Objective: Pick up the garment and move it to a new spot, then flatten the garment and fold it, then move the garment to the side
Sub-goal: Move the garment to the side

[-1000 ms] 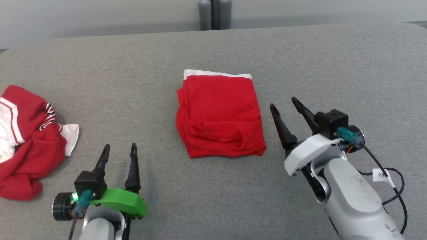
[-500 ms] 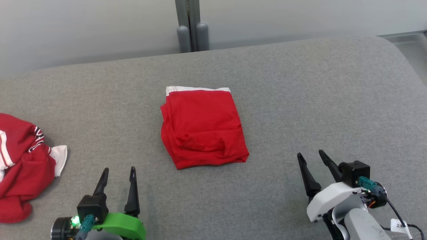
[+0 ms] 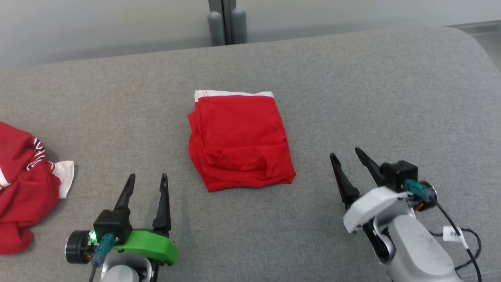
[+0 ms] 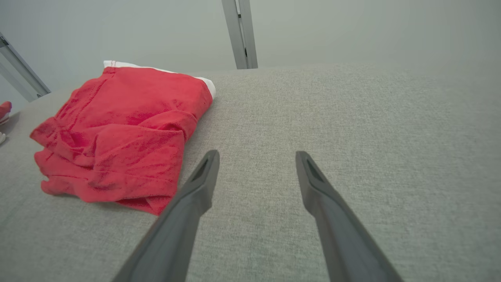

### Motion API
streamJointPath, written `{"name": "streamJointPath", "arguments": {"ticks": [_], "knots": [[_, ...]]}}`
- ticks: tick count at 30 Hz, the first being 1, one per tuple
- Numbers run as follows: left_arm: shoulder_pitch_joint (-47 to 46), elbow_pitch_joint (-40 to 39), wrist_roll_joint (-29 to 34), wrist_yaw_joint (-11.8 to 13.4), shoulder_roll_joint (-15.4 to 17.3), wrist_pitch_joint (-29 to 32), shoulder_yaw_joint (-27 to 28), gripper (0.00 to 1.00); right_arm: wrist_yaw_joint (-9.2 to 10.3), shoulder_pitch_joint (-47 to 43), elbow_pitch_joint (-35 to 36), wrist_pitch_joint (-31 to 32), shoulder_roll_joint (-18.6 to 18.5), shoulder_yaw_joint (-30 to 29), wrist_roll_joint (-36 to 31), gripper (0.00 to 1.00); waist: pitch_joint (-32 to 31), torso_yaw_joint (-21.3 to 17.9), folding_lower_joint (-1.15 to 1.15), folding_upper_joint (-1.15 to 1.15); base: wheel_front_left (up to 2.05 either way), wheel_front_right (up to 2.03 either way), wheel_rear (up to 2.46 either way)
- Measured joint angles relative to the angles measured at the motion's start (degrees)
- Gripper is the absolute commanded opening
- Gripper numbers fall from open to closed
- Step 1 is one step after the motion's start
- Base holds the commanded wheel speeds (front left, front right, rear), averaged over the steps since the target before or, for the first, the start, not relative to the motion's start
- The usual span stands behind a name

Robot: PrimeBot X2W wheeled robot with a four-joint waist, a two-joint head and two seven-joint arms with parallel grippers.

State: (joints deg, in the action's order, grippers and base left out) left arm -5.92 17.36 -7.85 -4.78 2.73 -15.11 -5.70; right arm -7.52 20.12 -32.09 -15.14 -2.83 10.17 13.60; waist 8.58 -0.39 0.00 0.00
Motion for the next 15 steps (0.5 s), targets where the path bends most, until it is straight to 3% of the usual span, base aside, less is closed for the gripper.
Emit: {"name": "streamJointPath", "arguments": {"ticks": [10, 15], "knots": [[-6.8, -0.1, -1.8, -1.1, 0.0, 0.0, -2.0, 1.00, -0.01, 17.6, -6.6, 0.0, 0.1, 8.9, 3.8, 1.00, 8.1, 2.9, 0.00, 0.00, 0.00, 0.00, 0.00], [-8.9, -0.3, -2.6, -1.3, 0.0, 0.0, -3.4, 1.00, -0.01, 23.0, -13.4, 0.0, 0.1, 12.4, 5.2, 1.00, 10.9, 5.6, 0.00, 0.00, 0.00, 0.00, 0.00]]}}
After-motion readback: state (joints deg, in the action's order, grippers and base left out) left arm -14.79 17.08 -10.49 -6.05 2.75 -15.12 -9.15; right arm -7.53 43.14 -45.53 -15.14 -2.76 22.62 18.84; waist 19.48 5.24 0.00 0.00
